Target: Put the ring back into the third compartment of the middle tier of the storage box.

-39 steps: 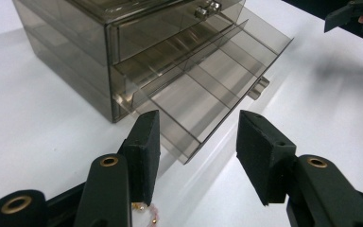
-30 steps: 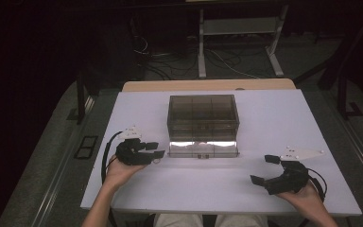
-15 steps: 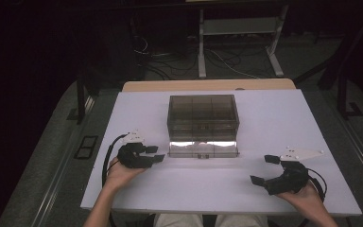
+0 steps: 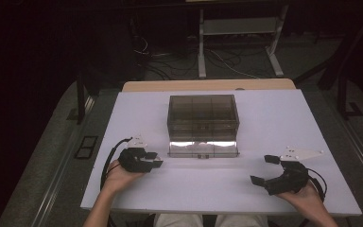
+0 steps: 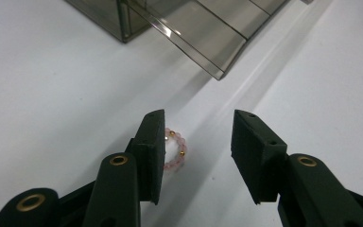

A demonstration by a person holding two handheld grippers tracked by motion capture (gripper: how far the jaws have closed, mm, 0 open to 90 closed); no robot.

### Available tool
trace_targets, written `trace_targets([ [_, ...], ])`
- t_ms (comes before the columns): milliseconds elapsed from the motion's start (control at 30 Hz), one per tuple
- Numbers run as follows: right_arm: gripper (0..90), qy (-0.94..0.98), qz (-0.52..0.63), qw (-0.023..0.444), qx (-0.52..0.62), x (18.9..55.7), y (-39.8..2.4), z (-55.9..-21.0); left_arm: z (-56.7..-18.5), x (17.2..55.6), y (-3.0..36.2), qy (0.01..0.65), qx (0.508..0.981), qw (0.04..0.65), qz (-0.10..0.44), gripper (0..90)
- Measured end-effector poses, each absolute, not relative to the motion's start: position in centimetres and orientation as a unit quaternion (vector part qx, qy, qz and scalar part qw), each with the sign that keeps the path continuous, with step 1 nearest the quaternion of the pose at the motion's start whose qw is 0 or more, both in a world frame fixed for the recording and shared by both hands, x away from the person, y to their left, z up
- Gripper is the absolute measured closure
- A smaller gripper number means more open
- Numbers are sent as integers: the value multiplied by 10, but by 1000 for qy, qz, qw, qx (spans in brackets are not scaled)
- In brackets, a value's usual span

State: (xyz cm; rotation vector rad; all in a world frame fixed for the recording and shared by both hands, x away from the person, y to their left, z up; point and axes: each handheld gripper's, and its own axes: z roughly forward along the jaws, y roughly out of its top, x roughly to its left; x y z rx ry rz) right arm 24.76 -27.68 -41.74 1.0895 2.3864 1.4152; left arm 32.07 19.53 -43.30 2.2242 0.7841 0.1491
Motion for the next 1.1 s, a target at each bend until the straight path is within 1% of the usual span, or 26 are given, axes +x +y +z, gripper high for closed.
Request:
trace_targets([
  [200, 9, 798, 474, 81, 363, 248, -276, -417, -441, 320, 192, 301, 882, 359, 56, 546],
  [433, 9, 799, 473, 81, 363, 248, -276, -417, -443, 321, 192, 302, 881, 359, 60, 555],
  [700, 9, 799, 474, 80, 362, 248, -276, -417, -444, 323, 194, 308, 879, 358, 69, 679],
  [800, 8, 799, 474, 80, 362, 247, -276, -417, -444, 322, 193, 310, 879, 353, 82, 719],
  [967, 9, 799, 474, 80, 361, 247, -276, -417, -444, 324, 195, 326, 873, 352, 86, 843],
  [1100, 9, 799, 475, 80, 360, 247, -276, -416, -445, 322, 194, 316, 876, 350, 100, 861],
])
